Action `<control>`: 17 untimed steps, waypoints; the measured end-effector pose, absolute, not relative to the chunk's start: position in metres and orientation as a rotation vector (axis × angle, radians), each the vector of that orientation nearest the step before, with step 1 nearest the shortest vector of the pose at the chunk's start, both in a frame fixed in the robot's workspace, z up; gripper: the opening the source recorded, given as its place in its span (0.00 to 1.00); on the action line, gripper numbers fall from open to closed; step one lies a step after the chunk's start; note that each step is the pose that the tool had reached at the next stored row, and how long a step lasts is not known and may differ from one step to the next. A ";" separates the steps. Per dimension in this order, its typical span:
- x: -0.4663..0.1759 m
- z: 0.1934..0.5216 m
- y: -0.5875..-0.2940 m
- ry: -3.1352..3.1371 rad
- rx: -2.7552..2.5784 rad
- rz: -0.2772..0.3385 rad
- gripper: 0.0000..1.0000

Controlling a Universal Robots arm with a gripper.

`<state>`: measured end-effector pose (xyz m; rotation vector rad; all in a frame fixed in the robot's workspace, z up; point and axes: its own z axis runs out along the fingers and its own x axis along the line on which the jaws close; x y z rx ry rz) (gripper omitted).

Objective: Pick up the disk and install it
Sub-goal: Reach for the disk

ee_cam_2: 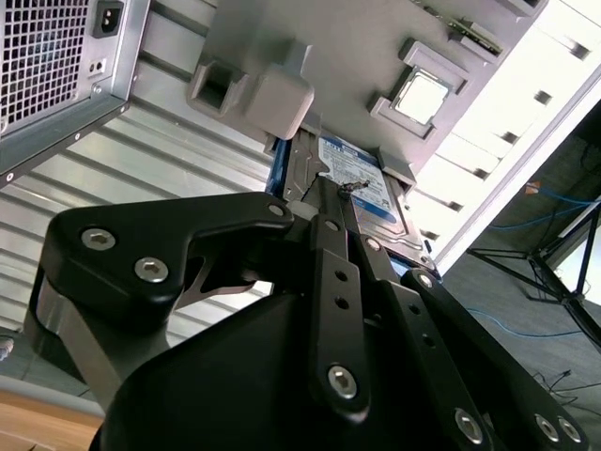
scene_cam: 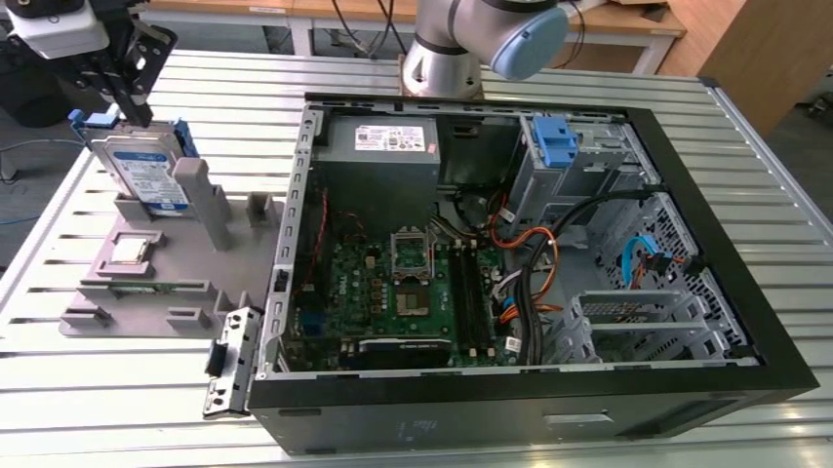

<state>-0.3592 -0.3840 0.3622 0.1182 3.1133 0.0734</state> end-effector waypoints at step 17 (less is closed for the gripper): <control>-0.361 0.357 -0.381 3.113 0.118 0.073 0.10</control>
